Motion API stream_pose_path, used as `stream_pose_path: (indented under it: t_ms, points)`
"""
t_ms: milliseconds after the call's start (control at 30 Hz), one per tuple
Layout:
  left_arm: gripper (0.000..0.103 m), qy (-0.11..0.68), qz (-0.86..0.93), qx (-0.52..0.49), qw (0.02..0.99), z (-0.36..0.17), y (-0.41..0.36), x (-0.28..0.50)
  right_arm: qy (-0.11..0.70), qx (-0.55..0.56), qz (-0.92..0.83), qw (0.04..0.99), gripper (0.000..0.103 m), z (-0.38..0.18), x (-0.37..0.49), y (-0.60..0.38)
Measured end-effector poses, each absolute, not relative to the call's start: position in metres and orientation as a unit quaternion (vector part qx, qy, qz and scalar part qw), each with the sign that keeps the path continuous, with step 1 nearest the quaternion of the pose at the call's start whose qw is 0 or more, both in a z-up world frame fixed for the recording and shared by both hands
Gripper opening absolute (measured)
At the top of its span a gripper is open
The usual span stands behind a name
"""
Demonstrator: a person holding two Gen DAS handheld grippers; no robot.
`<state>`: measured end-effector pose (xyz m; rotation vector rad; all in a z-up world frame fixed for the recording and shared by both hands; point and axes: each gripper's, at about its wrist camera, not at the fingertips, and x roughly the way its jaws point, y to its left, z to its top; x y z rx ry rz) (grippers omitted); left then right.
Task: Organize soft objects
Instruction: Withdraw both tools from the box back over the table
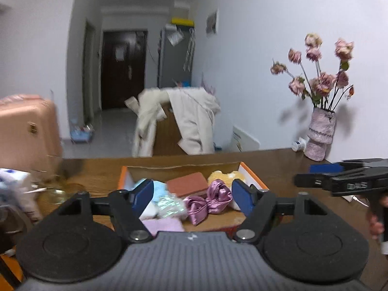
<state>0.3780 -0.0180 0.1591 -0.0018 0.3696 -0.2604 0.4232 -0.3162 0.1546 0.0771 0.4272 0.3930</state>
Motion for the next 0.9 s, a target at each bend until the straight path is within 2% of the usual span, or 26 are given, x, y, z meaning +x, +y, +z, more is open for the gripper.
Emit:
stream_pose_path:
  t_ms: [67, 233, 467, 900]
  points:
    - [0.08, 0.174, -0.125, -0.003, 0.977, 0.157, -0.013, 0.343, 0.195, 0.036, 0.202, 0.959, 0.077, 0.155, 0.386, -0.319]
    - [0.086, 0.162, -0.11, -0.004, 0.981, 0.138, -0.012, 0.268, 0.159, 0.033, 0.213, 0.964, 0.085, 0.142, 0.297, -0.314]
    - [0.091, 0.175, -0.094, -0.033, 0.979, 0.096, -0.009, 0.187, 0.162, 0.044, 0.209, 0.963, 0.087, 0.105, 0.21, -0.304]
    - [0.092, 0.186, -0.092, -0.032, 0.978, 0.09, -0.01, 0.194, 0.183, 0.068, 0.21, 0.958, 0.087, 0.082, 0.203, -0.303]
